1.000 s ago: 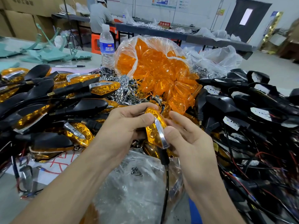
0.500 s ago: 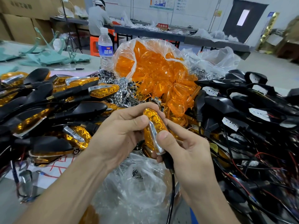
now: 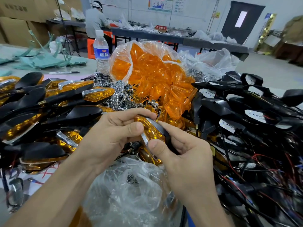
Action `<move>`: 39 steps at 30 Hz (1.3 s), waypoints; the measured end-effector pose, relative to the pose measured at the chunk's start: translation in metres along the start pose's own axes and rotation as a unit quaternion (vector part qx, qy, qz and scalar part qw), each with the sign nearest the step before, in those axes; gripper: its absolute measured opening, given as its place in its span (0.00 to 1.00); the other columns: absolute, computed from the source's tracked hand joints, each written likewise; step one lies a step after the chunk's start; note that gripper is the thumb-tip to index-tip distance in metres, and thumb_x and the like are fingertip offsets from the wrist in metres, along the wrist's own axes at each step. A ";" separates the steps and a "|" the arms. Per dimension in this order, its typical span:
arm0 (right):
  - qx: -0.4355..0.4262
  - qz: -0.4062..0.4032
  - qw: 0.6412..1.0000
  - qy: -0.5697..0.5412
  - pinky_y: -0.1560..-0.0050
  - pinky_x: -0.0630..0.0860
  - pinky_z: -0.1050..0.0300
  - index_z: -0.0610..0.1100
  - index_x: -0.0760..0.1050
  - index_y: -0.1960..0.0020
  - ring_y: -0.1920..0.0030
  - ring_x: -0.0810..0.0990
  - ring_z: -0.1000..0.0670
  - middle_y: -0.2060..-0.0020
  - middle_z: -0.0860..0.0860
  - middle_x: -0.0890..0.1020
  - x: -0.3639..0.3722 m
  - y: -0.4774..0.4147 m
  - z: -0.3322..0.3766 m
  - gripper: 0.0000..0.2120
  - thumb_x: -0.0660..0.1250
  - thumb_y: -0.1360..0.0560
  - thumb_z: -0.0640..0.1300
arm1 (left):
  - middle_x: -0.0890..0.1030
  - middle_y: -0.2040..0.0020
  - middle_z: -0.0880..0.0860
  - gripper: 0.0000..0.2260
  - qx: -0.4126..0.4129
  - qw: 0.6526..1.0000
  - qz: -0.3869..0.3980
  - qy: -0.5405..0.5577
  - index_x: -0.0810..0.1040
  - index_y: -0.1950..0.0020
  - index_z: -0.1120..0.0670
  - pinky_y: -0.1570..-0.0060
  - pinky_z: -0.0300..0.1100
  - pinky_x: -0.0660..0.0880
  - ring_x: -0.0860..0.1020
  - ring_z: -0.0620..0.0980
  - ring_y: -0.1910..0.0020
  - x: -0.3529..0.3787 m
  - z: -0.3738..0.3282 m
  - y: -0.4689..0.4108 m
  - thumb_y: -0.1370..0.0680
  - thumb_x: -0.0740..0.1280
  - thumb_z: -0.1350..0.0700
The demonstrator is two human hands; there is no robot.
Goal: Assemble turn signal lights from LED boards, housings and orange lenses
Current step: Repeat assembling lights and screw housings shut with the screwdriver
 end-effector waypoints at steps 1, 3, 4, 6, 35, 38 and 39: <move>-0.008 0.005 1.000 0.010 0.45 0.82 0.61 0.75 0.80 0.45 0.45 0.85 0.62 0.50 0.68 0.86 0.002 0.000 0.003 0.21 0.77 0.27 0.49 | 0.87 0.48 0.59 0.22 0.000 1.000 0.001 0.006 0.88 0.44 0.56 0.52 0.43 0.82 0.86 0.54 0.51 -0.001 -0.001 0.000 0.34 0.82 0.47; -0.019 0.013 0.999 0.027 0.46 0.83 0.60 0.73 0.80 0.42 0.45 0.85 0.61 0.50 0.68 0.86 0.003 0.001 0.006 0.20 0.76 0.26 0.50 | 0.88 0.49 0.59 0.24 -0.003 1.000 -0.001 0.012 0.88 0.45 0.56 0.52 0.44 0.83 0.86 0.54 0.52 -0.004 0.000 0.000 0.37 0.84 0.46; -0.023 0.017 0.999 0.034 0.47 0.83 0.59 0.70 0.81 0.40 0.46 0.85 0.60 0.50 0.67 0.86 0.003 0.001 0.008 0.19 0.76 0.26 0.51 | 0.88 0.49 0.58 0.25 -0.007 1.000 -0.003 0.013 0.89 0.46 0.55 0.52 0.45 0.83 0.86 0.54 0.52 -0.004 0.001 0.001 0.38 0.85 0.45; -0.023 0.029 0.998 0.043 0.51 0.82 0.64 0.68 0.81 0.41 0.49 0.86 0.59 0.51 0.65 0.87 0.006 0.002 0.010 0.18 0.77 0.27 0.52 | 0.88 0.49 0.59 0.26 -0.015 1.000 -0.014 0.011 0.89 0.47 0.55 0.53 0.46 0.83 0.87 0.55 0.53 -0.006 0.002 0.001 0.41 0.86 0.45; 0.175 0.071 0.974 -0.125 0.62 0.79 0.57 0.48 0.86 0.47 0.64 0.82 0.45 0.63 0.45 0.83 0.014 -0.001 -0.019 0.10 0.74 0.28 0.48 | 0.87 0.49 0.61 0.15 -0.004 0.994 -0.060 -0.091 0.88 0.48 0.53 0.57 0.41 0.81 0.85 0.54 0.54 0.007 0.010 0.001 0.20 0.66 0.45; 0.234 0.109 0.951 -0.168 0.53 0.82 0.52 0.46 0.86 0.47 0.56 0.86 0.43 0.57 0.44 0.86 0.020 -0.002 -0.024 0.11 0.71 0.26 0.49 | 0.88 0.48 0.56 0.18 -0.010 0.991 -0.058 -0.122 0.88 0.45 0.49 0.57 0.40 0.80 0.86 0.51 0.52 0.007 0.011 0.001 0.23 0.68 0.38; 0.255 0.121 0.947 -0.153 0.48 0.82 0.48 0.43 0.84 0.42 0.50 0.86 0.42 0.56 0.43 0.85 0.022 0.000 -0.029 0.14 0.70 0.24 0.49 | 0.88 0.46 0.54 0.19 -0.011 0.992 -0.051 -0.116 0.87 0.42 0.48 0.52 0.43 0.81 0.86 0.50 0.48 0.008 0.012 0.001 0.23 0.68 0.37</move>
Point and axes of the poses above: each hand's wrist, its own y-axis away from the middle knuckle, its own x-axis out of the palm, z = x × y, the point moved 9 cm from there along -y, towards the middle knuckle
